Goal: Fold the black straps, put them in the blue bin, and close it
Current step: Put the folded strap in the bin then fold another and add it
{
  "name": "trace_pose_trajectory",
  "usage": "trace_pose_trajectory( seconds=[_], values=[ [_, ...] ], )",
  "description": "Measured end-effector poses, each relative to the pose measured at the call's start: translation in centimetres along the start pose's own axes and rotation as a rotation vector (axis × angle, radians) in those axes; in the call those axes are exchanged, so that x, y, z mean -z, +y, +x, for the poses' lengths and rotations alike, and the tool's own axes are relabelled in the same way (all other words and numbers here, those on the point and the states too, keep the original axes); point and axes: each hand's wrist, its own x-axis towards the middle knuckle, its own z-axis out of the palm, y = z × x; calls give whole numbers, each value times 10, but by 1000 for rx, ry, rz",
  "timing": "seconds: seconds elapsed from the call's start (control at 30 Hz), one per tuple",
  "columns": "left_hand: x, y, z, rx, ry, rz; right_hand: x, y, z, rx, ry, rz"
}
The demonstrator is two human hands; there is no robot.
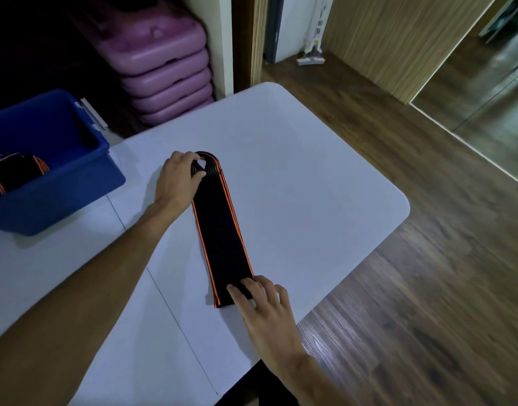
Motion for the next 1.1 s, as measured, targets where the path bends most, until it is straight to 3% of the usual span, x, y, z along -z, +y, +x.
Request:
trace_pose_trajectory(
  seconds=[0.13, 0.27, 0.6, 0.87, 1.0, 1.1],
  values=[
    [-13, -5, -9, 98, -40, -128, -7, 1, -1, -2, 5, -14],
    [-24, -1, -5, 228, 26, -326, -9, 1, -3, -13, -10, -48],
    [-30, -2, -65, 110, 105, -424, -5, -2, 1, -29, 8, 11],
    [-51, 18, -77, 156, -56, -499, -4, -4, 4, -9, -14, 22],
    [-56, 25, -83, 144, -17, -543, 2, -3, 3, 57, -106, 219],
    [-55, 21, -78, 213, 56, -592, 20, 1, 16, -60, -175, 559]
  ],
)
